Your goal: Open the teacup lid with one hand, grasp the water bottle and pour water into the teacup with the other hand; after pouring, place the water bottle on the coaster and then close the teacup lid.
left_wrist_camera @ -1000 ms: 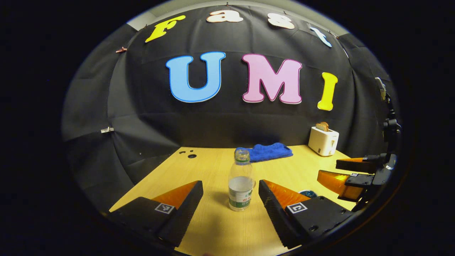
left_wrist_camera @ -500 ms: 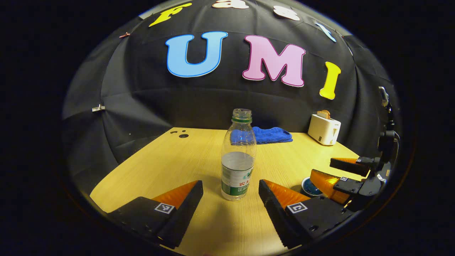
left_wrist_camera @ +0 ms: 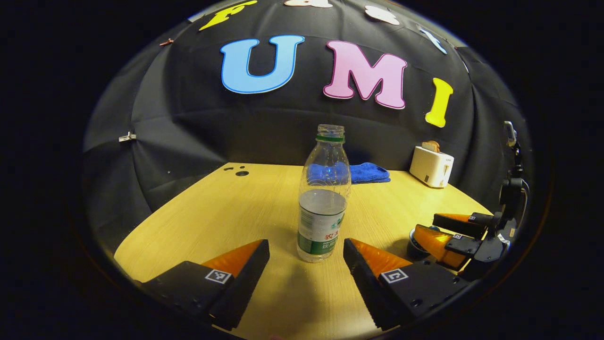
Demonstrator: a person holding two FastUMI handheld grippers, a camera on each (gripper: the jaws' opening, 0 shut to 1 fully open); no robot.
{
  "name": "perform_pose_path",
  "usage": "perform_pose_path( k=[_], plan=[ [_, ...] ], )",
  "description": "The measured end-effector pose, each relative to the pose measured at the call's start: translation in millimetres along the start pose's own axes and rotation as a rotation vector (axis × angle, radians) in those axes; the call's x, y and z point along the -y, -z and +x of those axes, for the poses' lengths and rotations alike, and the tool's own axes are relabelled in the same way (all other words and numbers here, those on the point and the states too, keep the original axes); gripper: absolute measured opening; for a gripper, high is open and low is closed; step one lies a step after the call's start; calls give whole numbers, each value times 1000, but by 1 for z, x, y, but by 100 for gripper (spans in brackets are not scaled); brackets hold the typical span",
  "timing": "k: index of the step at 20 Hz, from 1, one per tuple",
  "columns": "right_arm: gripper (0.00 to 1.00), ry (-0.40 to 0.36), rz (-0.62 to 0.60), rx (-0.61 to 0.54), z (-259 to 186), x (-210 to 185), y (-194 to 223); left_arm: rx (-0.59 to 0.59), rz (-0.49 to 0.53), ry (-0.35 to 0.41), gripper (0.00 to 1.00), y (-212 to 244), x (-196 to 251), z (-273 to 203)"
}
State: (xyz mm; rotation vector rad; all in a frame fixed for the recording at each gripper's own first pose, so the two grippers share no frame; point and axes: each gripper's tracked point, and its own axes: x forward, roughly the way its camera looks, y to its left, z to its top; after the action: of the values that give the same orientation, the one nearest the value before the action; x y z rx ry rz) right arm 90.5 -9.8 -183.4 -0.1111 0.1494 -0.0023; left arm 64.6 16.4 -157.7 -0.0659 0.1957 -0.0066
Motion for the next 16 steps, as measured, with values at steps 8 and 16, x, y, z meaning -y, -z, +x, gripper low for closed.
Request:
perform_pose_path(
  k=[8, 16],
  plan=[
    [63, -26, -39, -1, 1, -5, 0, -5, 6, -5, 99, 4, -3, 4],
    [28, -59, 4, -48, 5, -6, -1, -1, 1, -19, 99, 4, -5, 3]
  ],
)
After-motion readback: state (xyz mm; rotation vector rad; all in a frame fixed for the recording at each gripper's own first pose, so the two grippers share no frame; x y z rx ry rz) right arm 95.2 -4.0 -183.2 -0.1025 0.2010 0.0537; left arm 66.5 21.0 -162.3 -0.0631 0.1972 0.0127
